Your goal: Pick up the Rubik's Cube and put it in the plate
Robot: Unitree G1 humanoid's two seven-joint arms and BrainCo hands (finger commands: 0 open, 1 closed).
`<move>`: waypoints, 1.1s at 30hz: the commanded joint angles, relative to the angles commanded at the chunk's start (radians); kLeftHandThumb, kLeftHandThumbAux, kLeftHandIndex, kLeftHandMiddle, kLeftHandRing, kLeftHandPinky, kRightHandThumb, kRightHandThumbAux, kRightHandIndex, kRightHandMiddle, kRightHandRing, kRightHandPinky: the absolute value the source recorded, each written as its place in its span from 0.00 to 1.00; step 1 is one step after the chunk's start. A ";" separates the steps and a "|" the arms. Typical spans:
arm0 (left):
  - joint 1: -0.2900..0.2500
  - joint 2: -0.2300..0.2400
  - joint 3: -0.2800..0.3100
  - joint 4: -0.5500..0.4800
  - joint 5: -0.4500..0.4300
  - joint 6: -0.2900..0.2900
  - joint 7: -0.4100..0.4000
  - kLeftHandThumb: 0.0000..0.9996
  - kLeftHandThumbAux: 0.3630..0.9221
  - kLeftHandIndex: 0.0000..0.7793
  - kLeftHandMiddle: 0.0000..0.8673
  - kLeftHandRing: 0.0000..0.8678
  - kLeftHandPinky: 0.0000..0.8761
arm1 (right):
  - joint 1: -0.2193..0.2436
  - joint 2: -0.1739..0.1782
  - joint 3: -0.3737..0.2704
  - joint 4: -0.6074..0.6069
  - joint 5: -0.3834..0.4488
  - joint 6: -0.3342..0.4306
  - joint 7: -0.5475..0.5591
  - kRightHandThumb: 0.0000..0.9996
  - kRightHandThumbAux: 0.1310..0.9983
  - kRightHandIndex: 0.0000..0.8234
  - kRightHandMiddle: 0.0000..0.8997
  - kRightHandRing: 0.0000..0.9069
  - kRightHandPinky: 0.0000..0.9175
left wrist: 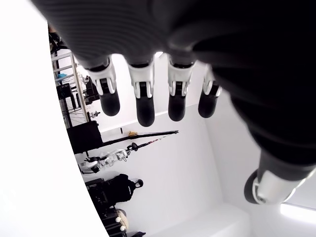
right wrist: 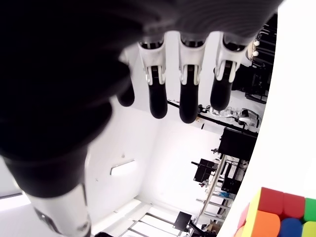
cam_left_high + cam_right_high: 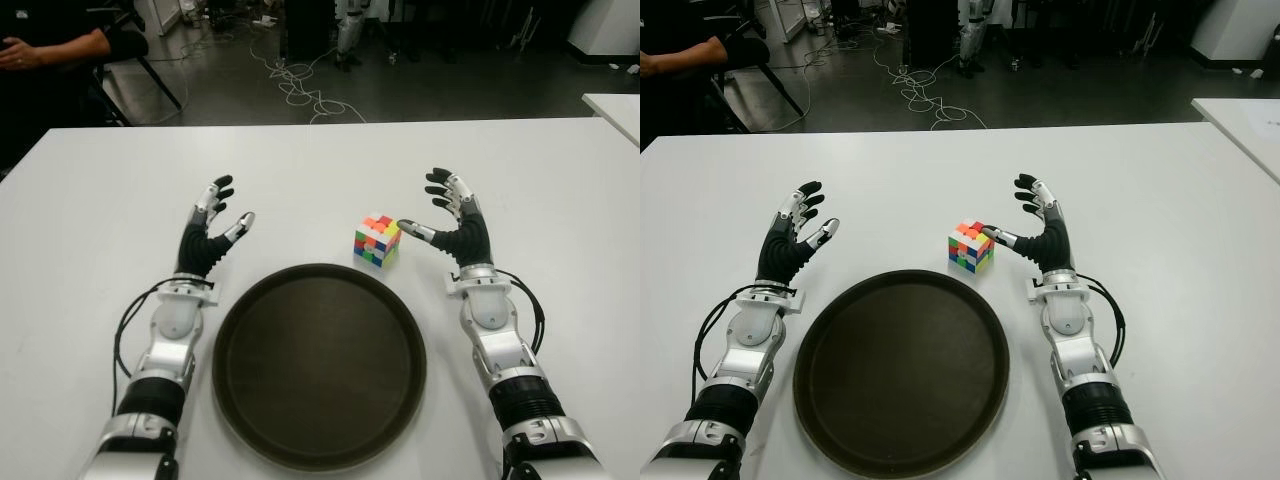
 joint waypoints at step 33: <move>0.004 0.010 -0.002 0.010 0.015 -0.023 0.007 0.05 0.39 0.12 0.15 0.12 0.09 | 0.004 -0.008 0.046 -0.136 -0.110 -0.023 -0.060 0.00 0.81 0.12 0.18 0.16 0.10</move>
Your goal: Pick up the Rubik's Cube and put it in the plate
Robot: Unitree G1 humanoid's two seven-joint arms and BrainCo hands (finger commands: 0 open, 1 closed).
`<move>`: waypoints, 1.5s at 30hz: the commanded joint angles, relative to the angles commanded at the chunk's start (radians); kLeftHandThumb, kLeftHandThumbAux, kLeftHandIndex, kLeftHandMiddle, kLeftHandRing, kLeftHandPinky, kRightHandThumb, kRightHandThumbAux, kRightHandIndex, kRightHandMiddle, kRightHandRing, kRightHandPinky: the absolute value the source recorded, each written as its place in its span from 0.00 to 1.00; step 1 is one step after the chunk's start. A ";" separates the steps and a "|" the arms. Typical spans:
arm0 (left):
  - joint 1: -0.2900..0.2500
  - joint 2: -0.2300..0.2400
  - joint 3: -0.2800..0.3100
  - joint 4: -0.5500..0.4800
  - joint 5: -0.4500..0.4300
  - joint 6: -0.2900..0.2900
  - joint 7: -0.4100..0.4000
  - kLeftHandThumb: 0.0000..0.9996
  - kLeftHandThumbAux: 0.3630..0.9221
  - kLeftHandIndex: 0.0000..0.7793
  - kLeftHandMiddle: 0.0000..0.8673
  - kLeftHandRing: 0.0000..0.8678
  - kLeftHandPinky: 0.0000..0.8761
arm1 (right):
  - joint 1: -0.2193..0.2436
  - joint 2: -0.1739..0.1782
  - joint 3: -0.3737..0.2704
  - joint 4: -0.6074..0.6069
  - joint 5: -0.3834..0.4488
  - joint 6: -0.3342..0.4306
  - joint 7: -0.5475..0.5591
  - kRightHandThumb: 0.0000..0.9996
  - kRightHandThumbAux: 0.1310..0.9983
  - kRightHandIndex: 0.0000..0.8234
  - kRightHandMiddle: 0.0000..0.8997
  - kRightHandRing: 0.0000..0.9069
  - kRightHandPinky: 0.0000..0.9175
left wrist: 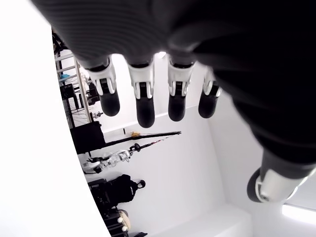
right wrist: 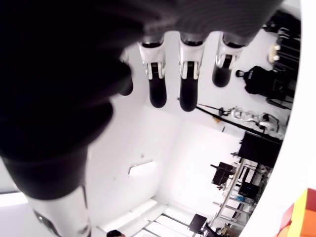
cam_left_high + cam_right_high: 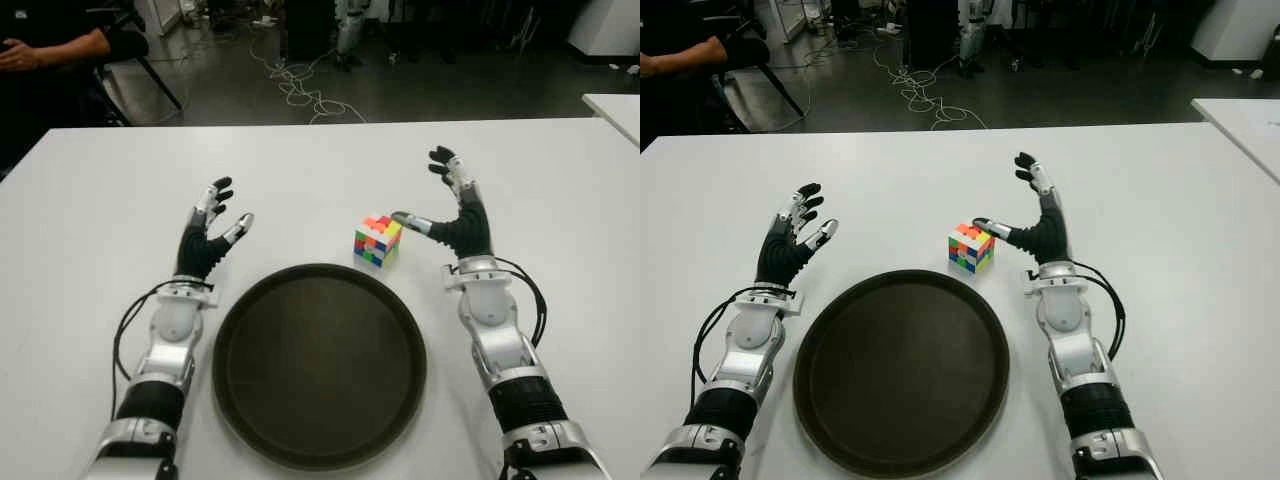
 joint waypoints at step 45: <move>0.021 -0.003 0.002 -0.033 -0.009 0.003 -0.008 0.05 0.40 0.11 0.13 0.12 0.12 | -0.386 -0.169 0.317 0.518 -0.407 -0.051 -0.182 0.00 0.69 0.08 0.11 0.14 0.16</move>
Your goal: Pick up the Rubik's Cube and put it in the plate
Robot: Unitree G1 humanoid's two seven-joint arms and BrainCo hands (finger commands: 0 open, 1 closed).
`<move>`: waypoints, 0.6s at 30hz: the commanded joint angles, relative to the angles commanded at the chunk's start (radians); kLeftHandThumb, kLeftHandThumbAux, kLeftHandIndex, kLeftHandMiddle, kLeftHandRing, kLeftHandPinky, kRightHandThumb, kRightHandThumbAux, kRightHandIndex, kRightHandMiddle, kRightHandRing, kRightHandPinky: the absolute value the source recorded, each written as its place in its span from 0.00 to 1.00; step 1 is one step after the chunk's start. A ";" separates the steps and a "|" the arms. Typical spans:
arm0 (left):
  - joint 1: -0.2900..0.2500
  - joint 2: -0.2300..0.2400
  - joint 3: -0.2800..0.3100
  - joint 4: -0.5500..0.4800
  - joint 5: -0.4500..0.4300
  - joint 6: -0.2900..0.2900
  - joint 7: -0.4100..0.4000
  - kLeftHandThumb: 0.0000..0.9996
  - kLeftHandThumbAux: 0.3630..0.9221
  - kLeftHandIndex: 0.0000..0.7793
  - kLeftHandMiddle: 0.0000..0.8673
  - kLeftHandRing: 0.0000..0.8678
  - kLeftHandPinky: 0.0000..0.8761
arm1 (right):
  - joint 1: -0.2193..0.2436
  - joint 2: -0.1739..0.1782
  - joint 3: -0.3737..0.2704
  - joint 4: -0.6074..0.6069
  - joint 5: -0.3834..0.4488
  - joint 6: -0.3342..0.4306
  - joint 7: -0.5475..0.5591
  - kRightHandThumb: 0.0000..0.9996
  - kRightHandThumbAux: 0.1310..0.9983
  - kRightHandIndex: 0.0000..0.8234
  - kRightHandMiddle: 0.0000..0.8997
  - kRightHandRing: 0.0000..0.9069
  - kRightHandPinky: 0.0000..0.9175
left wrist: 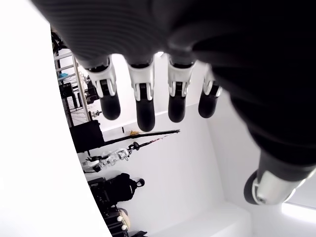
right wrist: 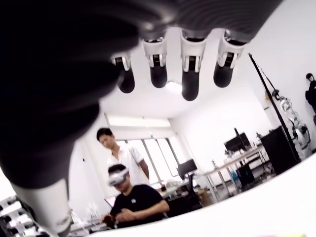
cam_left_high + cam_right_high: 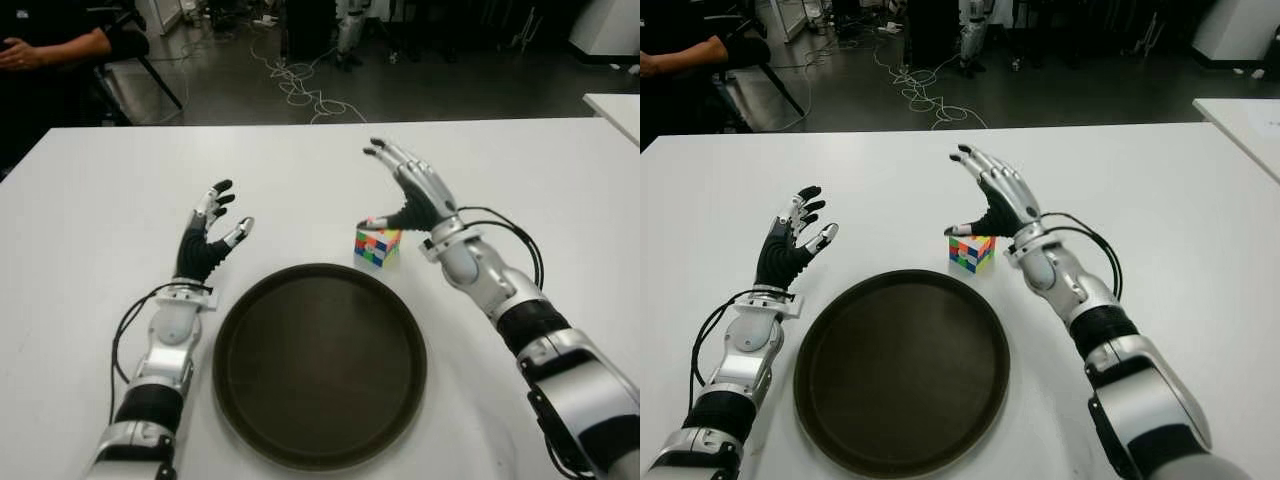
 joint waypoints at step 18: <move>0.000 0.001 -0.002 -0.003 0.008 0.004 0.007 0.04 0.43 0.12 0.12 0.10 0.09 | -0.006 -0.015 0.031 -0.011 0.003 0.060 0.024 0.00 0.69 0.10 0.11 0.15 0.19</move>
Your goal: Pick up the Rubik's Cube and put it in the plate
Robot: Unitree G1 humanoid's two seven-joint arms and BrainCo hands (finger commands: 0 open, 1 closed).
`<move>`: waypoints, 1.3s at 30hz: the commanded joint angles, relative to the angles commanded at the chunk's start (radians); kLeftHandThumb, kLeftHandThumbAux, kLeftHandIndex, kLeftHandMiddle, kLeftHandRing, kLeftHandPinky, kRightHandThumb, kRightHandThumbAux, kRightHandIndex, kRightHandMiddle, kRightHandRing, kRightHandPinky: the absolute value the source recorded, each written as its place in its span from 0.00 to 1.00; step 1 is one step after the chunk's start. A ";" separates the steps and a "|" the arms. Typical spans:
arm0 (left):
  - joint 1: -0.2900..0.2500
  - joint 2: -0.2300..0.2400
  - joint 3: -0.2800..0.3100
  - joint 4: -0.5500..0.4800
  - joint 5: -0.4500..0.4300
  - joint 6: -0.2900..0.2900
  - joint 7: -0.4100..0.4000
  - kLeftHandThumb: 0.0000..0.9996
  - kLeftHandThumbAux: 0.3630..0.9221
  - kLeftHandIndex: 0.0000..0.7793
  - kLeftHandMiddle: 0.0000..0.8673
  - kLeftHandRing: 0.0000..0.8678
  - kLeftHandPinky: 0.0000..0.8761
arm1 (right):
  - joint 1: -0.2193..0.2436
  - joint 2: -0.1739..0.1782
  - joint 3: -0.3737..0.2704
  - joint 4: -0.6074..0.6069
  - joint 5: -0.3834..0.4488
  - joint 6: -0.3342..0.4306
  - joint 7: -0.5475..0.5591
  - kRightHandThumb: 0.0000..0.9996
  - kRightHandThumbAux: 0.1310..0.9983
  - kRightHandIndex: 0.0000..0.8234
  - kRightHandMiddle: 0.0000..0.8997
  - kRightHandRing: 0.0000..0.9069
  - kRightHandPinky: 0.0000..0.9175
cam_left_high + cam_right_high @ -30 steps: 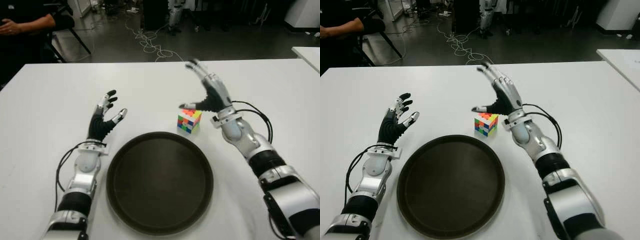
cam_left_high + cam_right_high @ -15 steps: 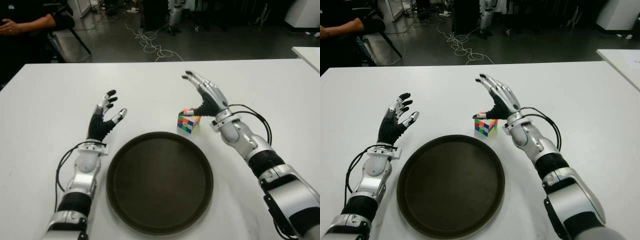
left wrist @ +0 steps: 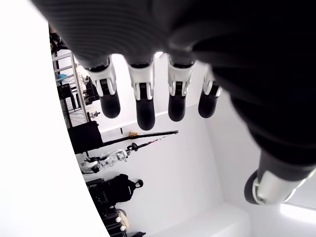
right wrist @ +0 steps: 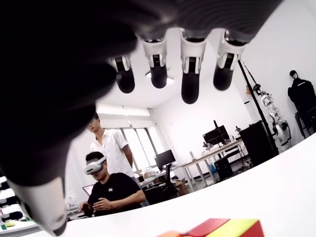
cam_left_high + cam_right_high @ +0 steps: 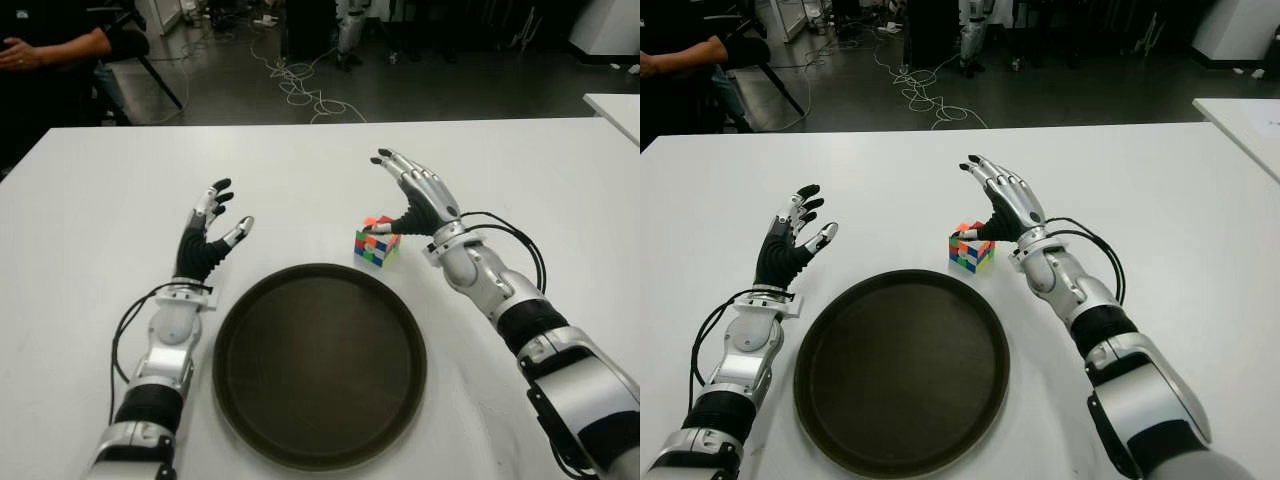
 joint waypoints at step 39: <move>0.004 0.003 -0.005 -0.010 -0.002 0.005 -0.014 0.07 0.39 0.13 0.15 0.14 0.12 | 0.114 -0.151 0.037 -0.484 -0.055 0.246 0.386 0.00 0.72 0.08 0.08 0.14 0.20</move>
